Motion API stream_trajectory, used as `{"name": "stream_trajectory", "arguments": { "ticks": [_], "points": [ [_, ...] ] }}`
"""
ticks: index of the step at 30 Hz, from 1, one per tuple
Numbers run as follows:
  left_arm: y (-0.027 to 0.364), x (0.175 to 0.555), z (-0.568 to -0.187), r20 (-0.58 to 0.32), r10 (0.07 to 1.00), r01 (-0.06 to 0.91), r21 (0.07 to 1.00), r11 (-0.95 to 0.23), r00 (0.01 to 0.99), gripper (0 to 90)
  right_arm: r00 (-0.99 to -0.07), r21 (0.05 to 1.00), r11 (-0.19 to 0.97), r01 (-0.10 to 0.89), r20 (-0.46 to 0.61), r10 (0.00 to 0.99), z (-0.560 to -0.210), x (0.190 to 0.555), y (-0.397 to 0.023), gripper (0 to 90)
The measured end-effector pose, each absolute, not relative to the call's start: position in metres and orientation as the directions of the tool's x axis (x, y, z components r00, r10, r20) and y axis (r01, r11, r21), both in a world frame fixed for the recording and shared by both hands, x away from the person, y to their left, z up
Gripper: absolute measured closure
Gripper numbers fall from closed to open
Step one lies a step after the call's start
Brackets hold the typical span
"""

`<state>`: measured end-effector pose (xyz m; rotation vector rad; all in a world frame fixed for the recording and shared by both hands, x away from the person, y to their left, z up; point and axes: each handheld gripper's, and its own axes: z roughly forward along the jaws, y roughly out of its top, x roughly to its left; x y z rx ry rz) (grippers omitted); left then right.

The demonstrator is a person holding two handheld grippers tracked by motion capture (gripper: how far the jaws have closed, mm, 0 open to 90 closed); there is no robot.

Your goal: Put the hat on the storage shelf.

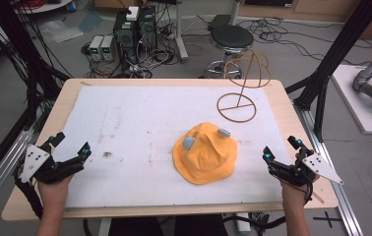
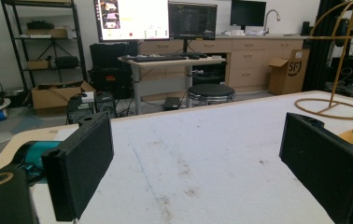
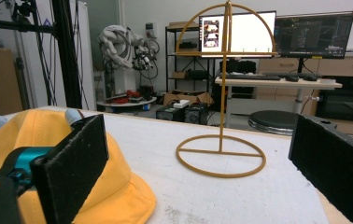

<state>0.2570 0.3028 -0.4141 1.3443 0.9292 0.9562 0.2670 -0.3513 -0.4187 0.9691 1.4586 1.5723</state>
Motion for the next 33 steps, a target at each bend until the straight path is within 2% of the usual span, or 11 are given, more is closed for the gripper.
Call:
{"name": "stream_trajectory", "arguments": {
  "ticks": [15, 33],
  "points": [
    [0.303, 0.256, -0.413, 0.005, 0.938, -0.027, 1.000, 0.004, 0.347, 10.3, -0.437, 0.997, -0.057, -0.047, 0.031, 0.899, -0.415, 0.265, -0.350, 4.4],
    [0.302, 0.258, -0.413, 0.003, 0.936, -0.026, 1.000, 0.006, 0.351, 10.3, -0.535, 0.999, -0.008, -0.043, -0.016, 0.845, -0.402, 0.263, -0.322, 5.6]
  ]
}}
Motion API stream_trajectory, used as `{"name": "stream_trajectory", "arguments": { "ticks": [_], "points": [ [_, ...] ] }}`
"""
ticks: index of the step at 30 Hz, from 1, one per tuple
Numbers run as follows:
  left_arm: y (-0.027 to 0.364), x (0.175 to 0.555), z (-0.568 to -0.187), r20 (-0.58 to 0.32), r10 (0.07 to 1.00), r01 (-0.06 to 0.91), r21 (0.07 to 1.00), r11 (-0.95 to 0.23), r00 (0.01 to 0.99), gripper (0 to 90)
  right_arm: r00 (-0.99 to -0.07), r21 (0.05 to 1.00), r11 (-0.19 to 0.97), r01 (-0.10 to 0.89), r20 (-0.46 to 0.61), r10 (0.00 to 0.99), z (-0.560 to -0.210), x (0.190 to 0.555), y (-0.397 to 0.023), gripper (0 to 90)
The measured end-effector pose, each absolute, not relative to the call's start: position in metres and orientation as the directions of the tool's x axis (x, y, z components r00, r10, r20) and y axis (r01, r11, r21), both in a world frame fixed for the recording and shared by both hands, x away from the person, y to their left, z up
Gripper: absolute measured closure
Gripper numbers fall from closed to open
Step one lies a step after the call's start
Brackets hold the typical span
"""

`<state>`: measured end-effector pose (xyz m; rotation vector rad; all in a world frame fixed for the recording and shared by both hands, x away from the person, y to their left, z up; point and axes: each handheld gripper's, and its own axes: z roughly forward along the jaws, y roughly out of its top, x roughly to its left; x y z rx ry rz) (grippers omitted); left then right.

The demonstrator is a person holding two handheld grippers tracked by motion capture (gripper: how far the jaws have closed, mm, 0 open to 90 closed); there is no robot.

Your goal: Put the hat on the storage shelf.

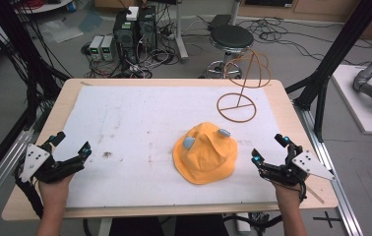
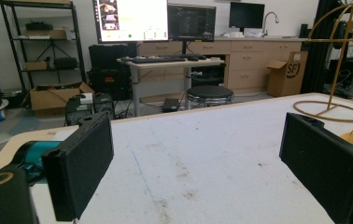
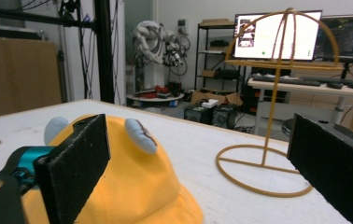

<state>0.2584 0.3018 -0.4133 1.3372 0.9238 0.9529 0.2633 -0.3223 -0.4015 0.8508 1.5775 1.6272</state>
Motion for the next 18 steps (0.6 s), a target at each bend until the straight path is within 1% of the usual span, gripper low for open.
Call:
{"name": "stream_trajectory", "arguments": {
  "ticks": [4, 7, 11, 12, 16, 17, 18],
  "points": [
    [0.302, 0.259, -0.414, 0.004, 0.936, -0.023, 1.000, 0.004, 0.351, 10.3, -0.550, 0.999, 0.005, -0.036, -0.024, 0.835, -0.401, 0.264, -0.317, 6.5],
    [0.302, 0.259, -0.415, 0.000, 0.937, -0.020, 1.000, 0.007, 0.351, 10.3, -0.562, 1.000, 0.007, -0.011, -0.012, 0.827, -0.400, 0.266, -0.307, 7.2],
    [0.303, 0.259, -0.415, 0.000, 0.937, -0.020, 1.000, 0.008, 0.349, 10.3, -0.573, 1.000, 0.026, -0.010, -0.026, 0.819, -0.399, 0.267, -0.299, 7.2],
    [0.303, 0.259, -0.415, 0.000, 0.937, -0.019, 1.000, 0.007, 0.349, 10.3, -0.587, 0.999, 0.050, -0.009, -0.046, 0.808, -0.399, 0.268, -0.292, 7.2],
    [0.302, 0.260, -0.415, -0.001, 0.937, -0.019, 1.000, 0.008, 0.351, 10.3, -0.603, 0.997, 0.078, -0.010, -0.068, 0.795, -0.400, 0.270, -0.282, 7.3],
    [0.302, 0.260, -0.415, -0.001, 0.937, -0.018, 1.000, 0.007, 0.351, 10.3, -0.613, 0.995, 0.098, 0.002, -0.076, 0.786, -0.400, 0.271, -0.276, 9.7],
    [0.302, 0.260, -0.416, 0.000, 0.936, -0.017, 1.000, 0.007, 0.351, 10.3, -0.613, 0.995, 0.098, 0.002, -0.076, 0.786, -0.400, 0.271, -0.276, 9.7]
  ]
}}
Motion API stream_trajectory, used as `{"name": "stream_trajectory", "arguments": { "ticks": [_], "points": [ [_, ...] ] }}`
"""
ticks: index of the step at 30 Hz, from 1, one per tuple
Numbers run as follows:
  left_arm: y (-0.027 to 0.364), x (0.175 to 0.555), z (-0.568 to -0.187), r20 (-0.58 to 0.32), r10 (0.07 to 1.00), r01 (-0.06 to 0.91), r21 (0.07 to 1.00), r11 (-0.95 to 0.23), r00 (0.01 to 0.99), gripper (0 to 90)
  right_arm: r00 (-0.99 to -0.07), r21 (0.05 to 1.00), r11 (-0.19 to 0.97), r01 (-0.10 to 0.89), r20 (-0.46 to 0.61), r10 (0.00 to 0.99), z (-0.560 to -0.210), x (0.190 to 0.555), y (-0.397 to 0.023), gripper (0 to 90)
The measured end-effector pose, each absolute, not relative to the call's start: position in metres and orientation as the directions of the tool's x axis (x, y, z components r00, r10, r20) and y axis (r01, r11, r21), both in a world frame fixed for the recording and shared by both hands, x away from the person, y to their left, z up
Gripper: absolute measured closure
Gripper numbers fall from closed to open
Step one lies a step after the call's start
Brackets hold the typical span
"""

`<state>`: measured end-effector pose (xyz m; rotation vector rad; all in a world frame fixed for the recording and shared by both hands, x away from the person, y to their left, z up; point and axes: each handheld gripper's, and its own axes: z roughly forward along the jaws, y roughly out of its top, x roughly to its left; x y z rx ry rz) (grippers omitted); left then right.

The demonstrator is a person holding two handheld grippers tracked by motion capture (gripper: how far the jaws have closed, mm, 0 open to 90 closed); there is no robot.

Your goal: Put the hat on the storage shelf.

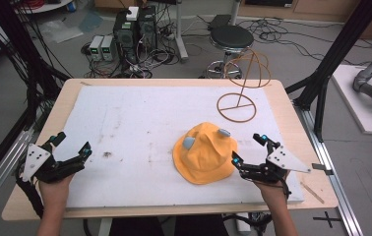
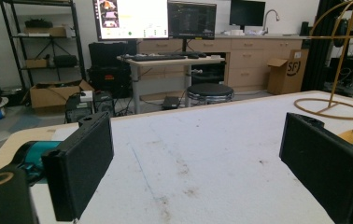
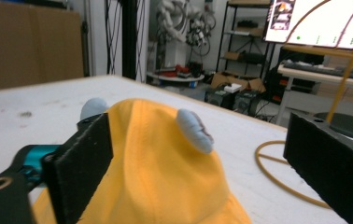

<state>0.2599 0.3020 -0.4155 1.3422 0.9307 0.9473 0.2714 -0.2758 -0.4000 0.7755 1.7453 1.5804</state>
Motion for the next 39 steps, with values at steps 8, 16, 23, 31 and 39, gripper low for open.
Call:
{"name": "stream_trajectory", "arguments": {
  "ticks": [8, 16, 23, 31, 39],
  "points": [
    [0.302, 0.259, -0.416, 0.001, 0.937, -0.014, 1.000, 0.004, 0.349, 10.3, -0.651, 0.984, 0.175, 0.018, -0.122, 0.750, -0.404, 0.277, -0.253, 16.4],
    [0.303, 0.259, -0.416, 0.002, 0.937, -0.014, 1.000, 0.003, 0.349, 10.3, -0.682, 0.969, 0.247, 0.026, -0.163, 0.713, -0.409, 0.282, -0.235, 26.7],
    [0.304, 0.259, -0.417, 0.002, 0.937, -0.011, 1.000, 0.002, 0.349, 10.3, -0.679, 0.954, 0.290, 0.069, -0.168, 0.714, -0.415, 0.288, -0.219, 32.7],
    [0.305, 0.258, -0.417, -0.002, 0.938, -0.009, 1.000, 0.005, 0.346, 10.3, -0.665, 0.944, 0.313, 0.102, -0.170, 0.727, -0.418, 0.290, -0.214, 43.8],
    [0.306, 0.257, -0.418, 0.001, 0.939, -0.008, 1.000, 0.001, 0.343, 10.3, -0.655, 0.935, 0.330, 0.132, -0.168, 0.736, -0.422, 0.293, -0.210, 58.2]
  ]
}}
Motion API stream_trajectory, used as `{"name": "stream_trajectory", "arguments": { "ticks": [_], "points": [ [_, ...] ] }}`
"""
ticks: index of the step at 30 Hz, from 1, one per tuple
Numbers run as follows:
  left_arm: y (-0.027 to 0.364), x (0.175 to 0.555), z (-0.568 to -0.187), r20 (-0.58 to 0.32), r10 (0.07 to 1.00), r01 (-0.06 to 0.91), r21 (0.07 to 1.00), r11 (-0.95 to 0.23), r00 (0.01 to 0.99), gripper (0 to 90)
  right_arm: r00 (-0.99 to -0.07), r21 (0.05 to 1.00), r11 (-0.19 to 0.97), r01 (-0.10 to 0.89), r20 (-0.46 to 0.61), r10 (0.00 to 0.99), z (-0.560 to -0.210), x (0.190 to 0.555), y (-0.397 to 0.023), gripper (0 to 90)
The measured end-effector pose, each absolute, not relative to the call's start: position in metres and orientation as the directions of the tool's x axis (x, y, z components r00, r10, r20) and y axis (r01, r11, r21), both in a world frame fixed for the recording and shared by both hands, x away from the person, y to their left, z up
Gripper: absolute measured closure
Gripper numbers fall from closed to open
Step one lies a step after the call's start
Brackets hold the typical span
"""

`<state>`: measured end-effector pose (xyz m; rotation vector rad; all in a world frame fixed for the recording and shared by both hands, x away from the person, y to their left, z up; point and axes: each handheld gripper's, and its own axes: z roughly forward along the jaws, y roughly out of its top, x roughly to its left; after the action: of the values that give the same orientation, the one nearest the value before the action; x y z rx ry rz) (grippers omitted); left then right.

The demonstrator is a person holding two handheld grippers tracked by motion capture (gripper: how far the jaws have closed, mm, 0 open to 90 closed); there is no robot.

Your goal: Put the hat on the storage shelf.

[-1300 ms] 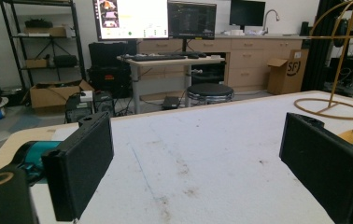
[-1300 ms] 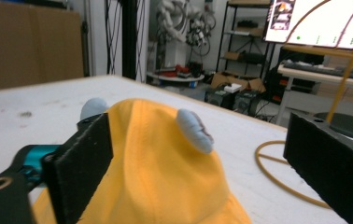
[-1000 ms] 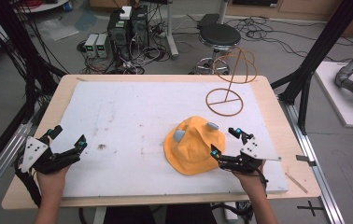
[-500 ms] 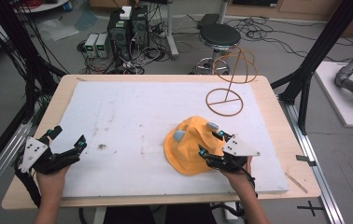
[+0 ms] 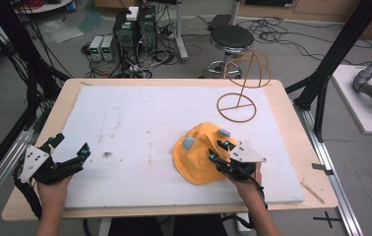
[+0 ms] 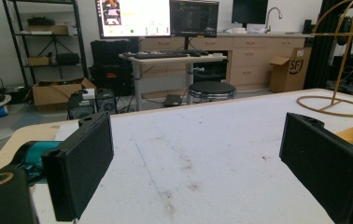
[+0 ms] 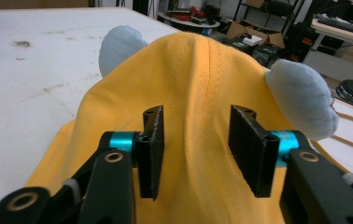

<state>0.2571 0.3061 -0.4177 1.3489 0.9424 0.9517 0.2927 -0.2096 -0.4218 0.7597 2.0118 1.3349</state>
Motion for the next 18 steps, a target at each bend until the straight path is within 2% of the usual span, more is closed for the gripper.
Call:
{"name": "stream_trajectory", "arguments": {
  "ticks": [2, 4, 5, 6, 8, 9, 10, 18],
  "points": [
    [0.3061, 0.2570, -0.4179, 0.001, 0.939, -0.007, 1.000, 0.002, 0.343, 10.3, -0.653, 0.933, 0.335, 0.130, -0.174, 0.737, -0.4220, 0.2933, -0.2093, 59.2],
    [0.3062, 0.2569, -0.4181, 0.001, 0.939, -0.007, 1.000, 0.002, 0.343, 10.3, -0.646, 0.928, 0.339, 0.154, -0.165, 0.745, -0.4228, 0.2938, -0.2077, 65.5],
    [0.3060, 0.2569, -0.4182, 0.000, 0.939, -0.008, 1.000, 0.003, 0.343, 10.3, -0.646, 0.928, 0.339, 0.154, -0.165, 0.745, -0.4228, 0.2938, -0.2077, 65.5],
    [0.3060, 0.2568, -0.4182, 0.001, 0.939, -0.007, 1.000, 0.002, 0.343, 10.3, -0.644, 0.926, 0.336, 0.174, -0.152, 0.750, -0.4227, 0.2942, -0.2072, 73.5],
    [0.3059, 0.2567, -0.4184, 0.000, 0.939, -0.007, 1.000, 0.003, 0.344, 10.3, -0.642, 0.922, 0.339, 0.185, -0.148, 0.752, -0.4221, 0.2934, -0.2066, 82.2],
    [0.3059, 0.2567, -0.4185, 0.000, 0.939, -0.007, 1.000, 0.003, 0.344, 10.3, -0.642, 0.922, 0.339, 0.185, -0.148, 0.752, -0.4221, 0.2934, -0.2066, 82.2],
    [0.3064, 0.2566, -0.4188, 0.003, 0.939, -0.005, 1.000, -0.001, 0.343, 10.3, -0.638, 0.918, 0.353, 0.183, -0.162, 0.753, -0.4221, 0.2931, -0.2049, 87.7],
    [0.3079, 0.2563, -0.4194, 0.001, 0.940, -0.001, 1.000, -0.001, 0.341, 10.3, -0.630, 0.922, 0.341, 0.181, -0.158, 0.761, -0.4210, 0.2917, -0.2041, 89.0]
  ]
}}
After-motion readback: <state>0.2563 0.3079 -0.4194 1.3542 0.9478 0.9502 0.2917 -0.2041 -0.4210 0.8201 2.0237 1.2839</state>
